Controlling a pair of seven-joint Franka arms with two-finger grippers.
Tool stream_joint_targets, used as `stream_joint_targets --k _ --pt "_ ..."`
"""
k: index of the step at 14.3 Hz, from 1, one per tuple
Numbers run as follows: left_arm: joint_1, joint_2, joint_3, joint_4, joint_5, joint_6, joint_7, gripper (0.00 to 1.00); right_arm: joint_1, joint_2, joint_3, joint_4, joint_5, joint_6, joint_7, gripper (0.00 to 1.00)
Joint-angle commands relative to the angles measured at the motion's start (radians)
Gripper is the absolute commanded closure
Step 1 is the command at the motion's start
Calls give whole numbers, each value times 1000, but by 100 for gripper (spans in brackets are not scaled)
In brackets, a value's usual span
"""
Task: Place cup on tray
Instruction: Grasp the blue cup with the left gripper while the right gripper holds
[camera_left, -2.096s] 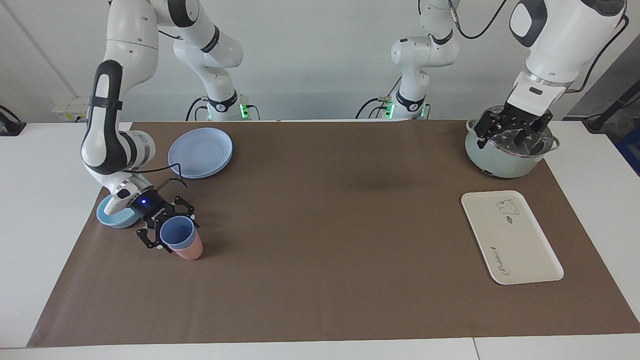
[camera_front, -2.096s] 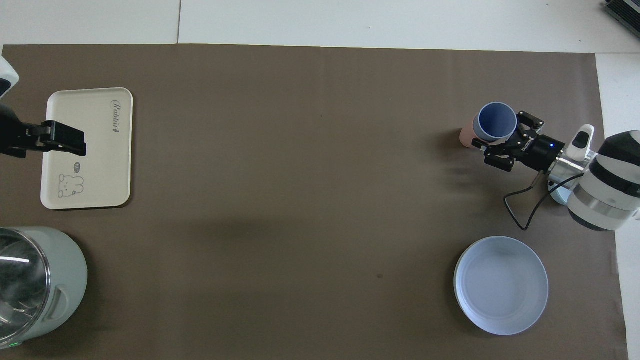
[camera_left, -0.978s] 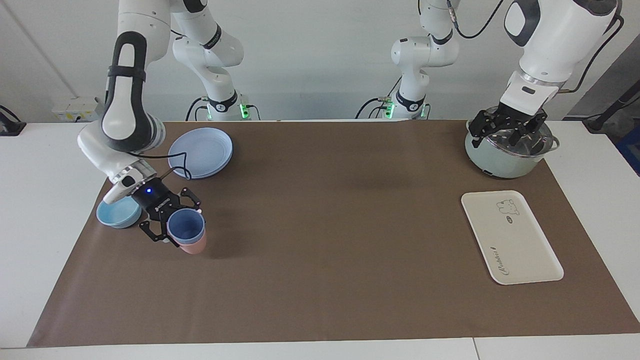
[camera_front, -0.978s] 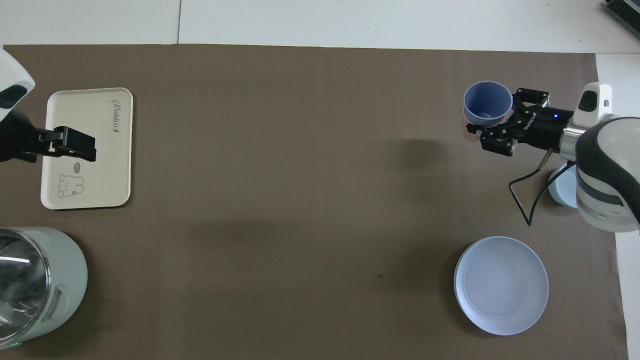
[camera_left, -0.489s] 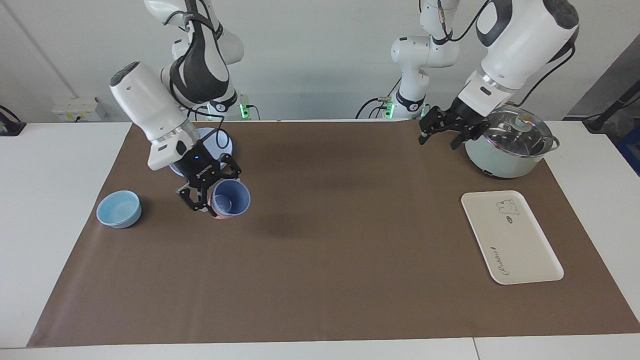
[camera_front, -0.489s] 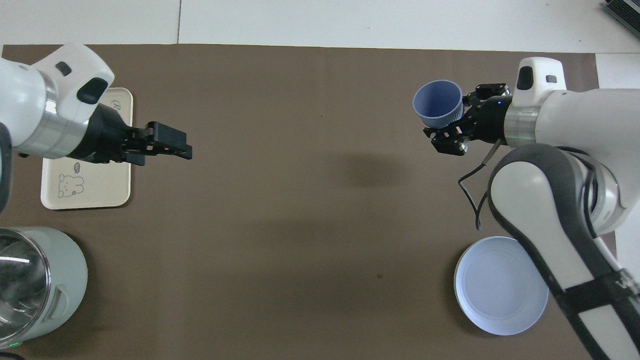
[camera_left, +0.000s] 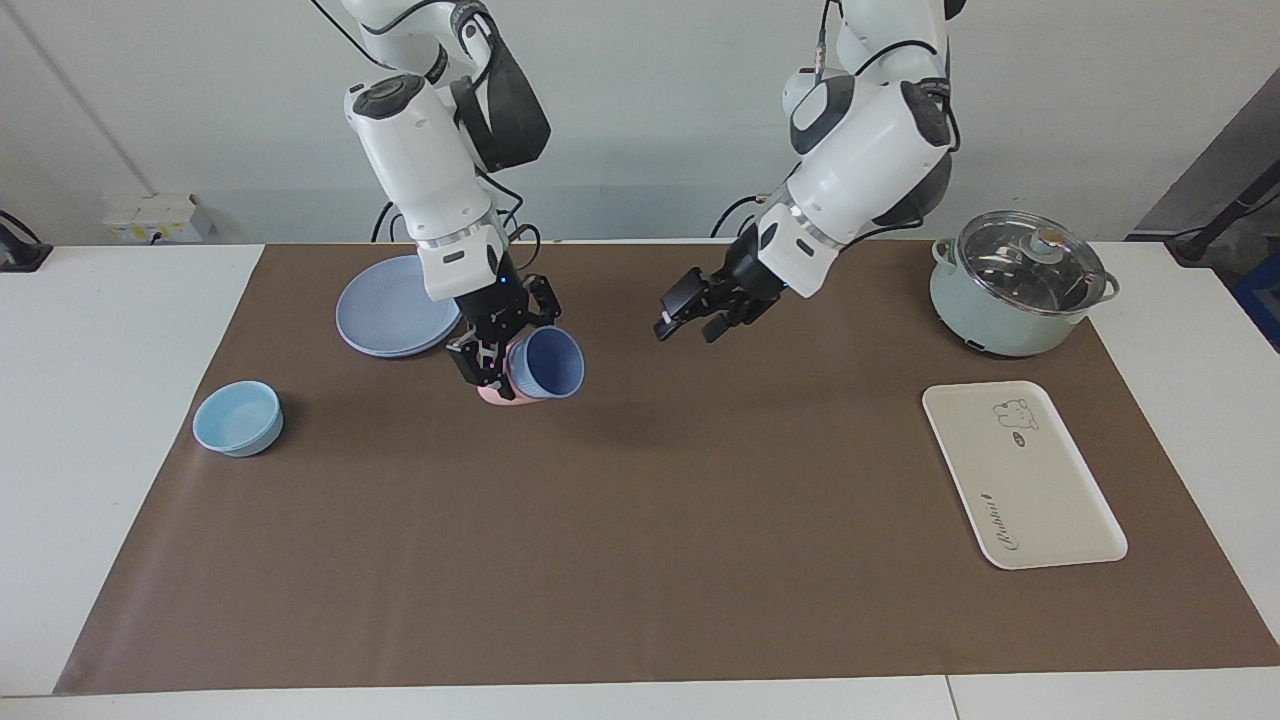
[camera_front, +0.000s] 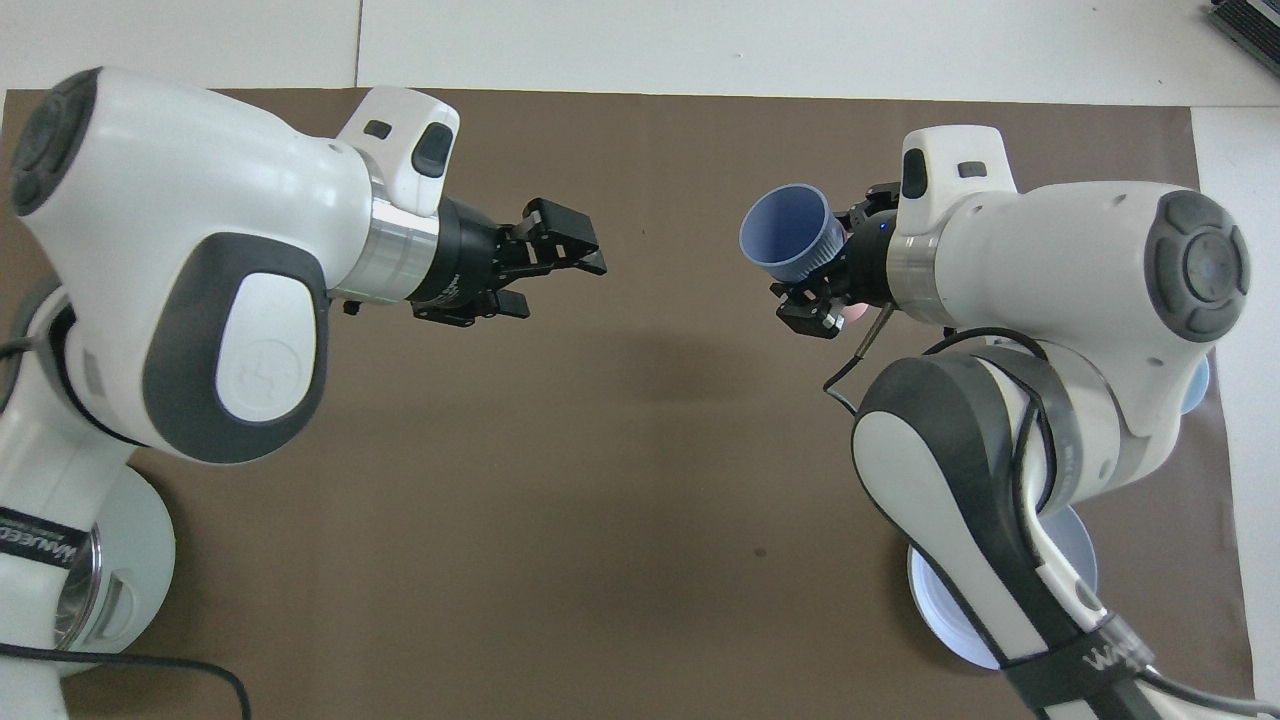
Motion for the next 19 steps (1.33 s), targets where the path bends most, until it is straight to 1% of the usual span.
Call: stream_joint_targets --k 1,3,4,7,9,11,12,14,15,16,19 --pt "-48 32 14 15 -69 111 -76 18 29 20 -2 42 -71 -37 45 100" --pt "-91 44 14 13 -76 197 -113 24 35 20 -2 42 -96 -46 45 100" --pt "-101 65 14 16 -73 220 -136 27 37 20 -2 42 -98 -45 45 100" --pt "-115 75 14 19 -68 251 -136 37 37 20 -2 42 -108 -43 45 100" --pt "-120 93 13 21 -73 288 -138 45 37 20 -2 42 -108 -41 45 100" --pt "-144 93 13 19 -74 292 -138 58 37 20 -2 42 -108 -40 45 100" --pt "-144 93 11 18 -74 292 -136 67 37 20 -2 42 -108 -40 45 100" --pt "-148 93 11 16 -74 291 -136 90 37 24 -2 40 -108 -35 45 100" --pt "-148 93 11 16 -74 289 -135 96 37 24 -2 40 -108 -34 45 100" --pt "-148 93 11 18 -74 289 -135 100 37 24 -2 40 -108 -32 45 100" --pt "-146 95 11 21 -63 275 -130 100 37 24 -2 40 -108 -31 45 100"
